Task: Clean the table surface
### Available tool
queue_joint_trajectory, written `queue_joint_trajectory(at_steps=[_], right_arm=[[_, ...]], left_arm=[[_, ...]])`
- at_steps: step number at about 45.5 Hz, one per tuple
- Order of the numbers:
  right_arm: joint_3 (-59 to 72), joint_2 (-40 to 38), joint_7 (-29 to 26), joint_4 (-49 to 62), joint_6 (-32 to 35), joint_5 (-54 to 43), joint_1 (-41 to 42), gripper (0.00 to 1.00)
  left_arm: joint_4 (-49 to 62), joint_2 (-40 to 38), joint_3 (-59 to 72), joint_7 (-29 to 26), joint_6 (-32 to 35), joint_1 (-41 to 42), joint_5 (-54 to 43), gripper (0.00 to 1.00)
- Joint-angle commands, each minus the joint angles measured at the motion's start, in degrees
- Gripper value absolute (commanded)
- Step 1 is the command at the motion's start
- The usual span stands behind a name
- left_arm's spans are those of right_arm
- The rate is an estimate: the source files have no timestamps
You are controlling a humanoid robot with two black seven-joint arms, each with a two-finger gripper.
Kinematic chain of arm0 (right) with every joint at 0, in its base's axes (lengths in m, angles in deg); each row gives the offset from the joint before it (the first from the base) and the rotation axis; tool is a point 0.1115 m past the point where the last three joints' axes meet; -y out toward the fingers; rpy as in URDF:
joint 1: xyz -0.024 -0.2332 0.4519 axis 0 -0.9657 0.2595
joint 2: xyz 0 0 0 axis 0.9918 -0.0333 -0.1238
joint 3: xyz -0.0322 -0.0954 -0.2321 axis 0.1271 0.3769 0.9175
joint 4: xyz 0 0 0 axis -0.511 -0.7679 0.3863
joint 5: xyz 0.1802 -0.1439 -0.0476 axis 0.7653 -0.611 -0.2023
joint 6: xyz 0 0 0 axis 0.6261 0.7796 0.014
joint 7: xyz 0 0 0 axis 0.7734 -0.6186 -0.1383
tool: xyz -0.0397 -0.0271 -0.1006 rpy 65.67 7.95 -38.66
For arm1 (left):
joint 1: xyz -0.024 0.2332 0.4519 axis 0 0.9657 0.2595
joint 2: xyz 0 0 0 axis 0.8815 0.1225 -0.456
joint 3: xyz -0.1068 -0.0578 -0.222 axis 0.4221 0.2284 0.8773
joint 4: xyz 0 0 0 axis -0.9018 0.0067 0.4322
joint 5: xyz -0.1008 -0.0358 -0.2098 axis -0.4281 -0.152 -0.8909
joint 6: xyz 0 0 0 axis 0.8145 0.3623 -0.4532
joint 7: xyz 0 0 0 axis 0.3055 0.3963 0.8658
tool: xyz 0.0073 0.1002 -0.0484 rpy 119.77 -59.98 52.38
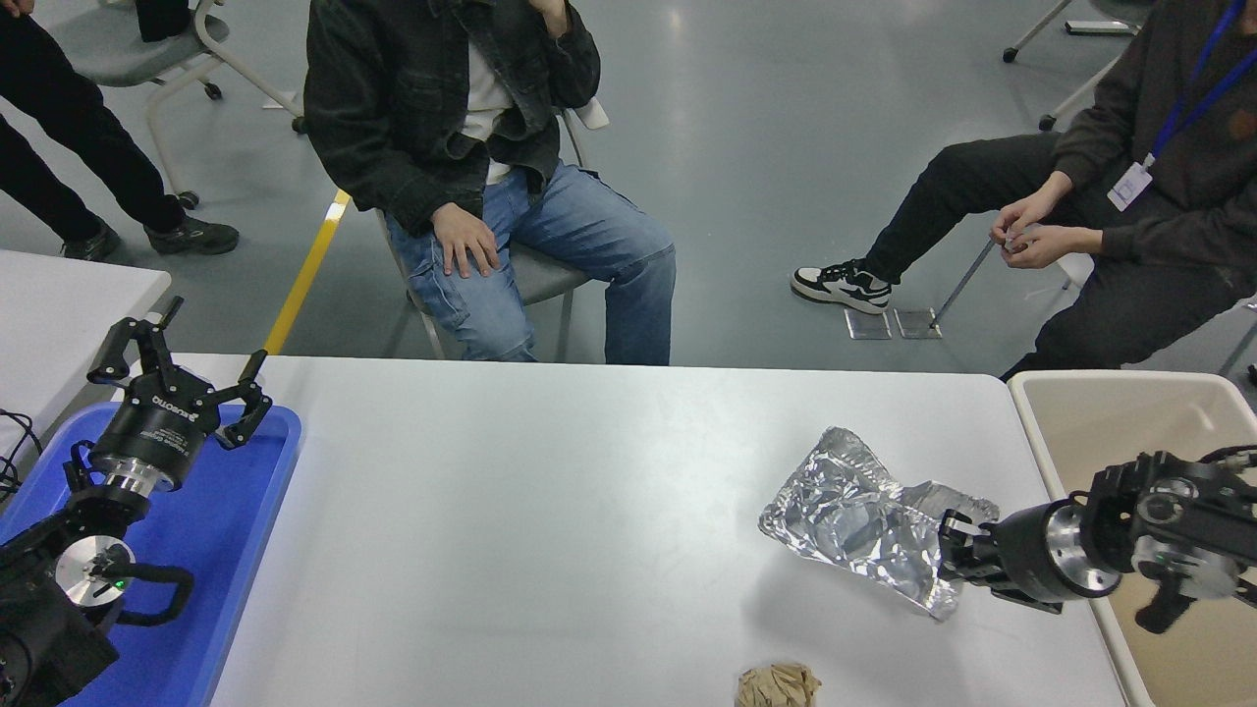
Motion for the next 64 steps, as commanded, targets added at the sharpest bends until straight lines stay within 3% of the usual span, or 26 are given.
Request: queue_joint_trajectory(at_steps=[1,31,44,64], right_arm=[[0.08,-8.40,-0.05,-5.42,2.55,0.16,4.17,0.00],[-1.06,-22.37,0.04,-9.47,12.92,0.16,12.78,0.00],[-2.73,-24.57,0.12,-9.12,15.38,0.08,13.58,0.00],[-1.42,-23.43,2.58,4.15,15.73,-1.59,12.52,0.00]], left_arm=[[0.00,0.00,0.00,0.00,0.00,0.00,0.01,1.00],[0.00,0.00,0.00,0.00,0.00,0.00,0.01,1.00],[0.00,0.00,0.00,0.00,0.00,0.00,0.01,1.00],[0.00,0.00,0.00,0.00,0.00,0.00,0.01,1.00]])
